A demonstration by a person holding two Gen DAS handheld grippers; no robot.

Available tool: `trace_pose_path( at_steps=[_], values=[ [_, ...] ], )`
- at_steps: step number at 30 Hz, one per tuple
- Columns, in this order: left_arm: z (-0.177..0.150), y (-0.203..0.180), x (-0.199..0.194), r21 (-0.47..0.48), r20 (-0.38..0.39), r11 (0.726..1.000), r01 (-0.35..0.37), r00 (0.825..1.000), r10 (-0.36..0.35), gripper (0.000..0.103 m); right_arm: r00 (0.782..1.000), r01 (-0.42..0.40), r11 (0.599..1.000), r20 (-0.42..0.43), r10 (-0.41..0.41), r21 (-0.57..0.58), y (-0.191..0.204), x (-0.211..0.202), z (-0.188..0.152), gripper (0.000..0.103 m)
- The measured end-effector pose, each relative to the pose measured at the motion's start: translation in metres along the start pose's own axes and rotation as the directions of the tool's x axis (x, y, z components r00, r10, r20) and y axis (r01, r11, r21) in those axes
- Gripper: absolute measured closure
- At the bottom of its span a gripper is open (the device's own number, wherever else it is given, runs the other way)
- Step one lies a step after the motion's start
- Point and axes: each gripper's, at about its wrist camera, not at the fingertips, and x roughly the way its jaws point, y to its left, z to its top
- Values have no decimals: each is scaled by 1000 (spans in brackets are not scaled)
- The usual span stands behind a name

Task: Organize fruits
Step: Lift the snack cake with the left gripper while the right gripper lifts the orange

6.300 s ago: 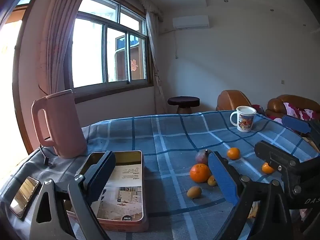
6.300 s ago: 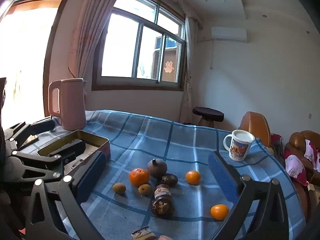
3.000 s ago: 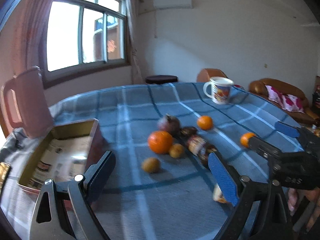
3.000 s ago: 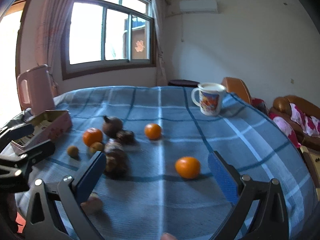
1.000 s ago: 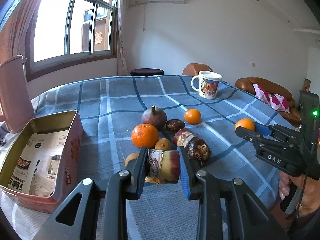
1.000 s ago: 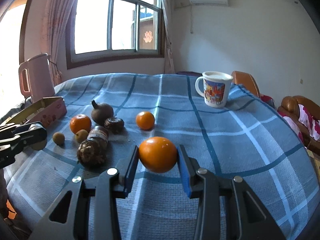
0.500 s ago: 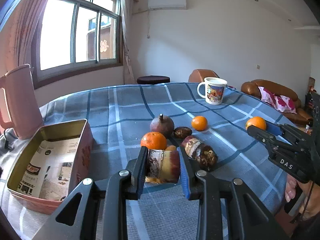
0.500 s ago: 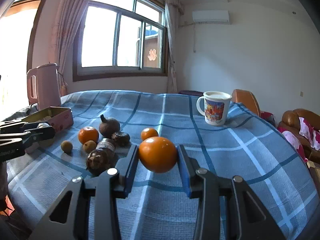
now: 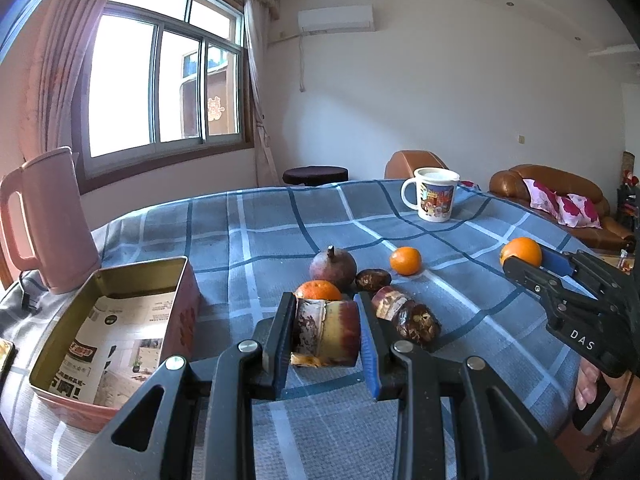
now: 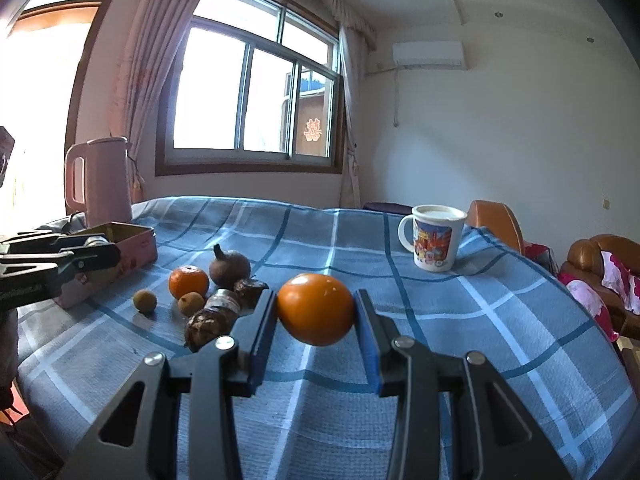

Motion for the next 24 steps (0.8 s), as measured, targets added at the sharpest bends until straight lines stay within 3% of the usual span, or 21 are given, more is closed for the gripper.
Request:
trace_pose_path(
  at_steps=[24],
  values=[
    [14, -9, -20, 55, 108, 996, -64, 992, 58, 72, 996, -40, 999, 76, 39, 7, 7, -12, 10, 62]
  ],
)
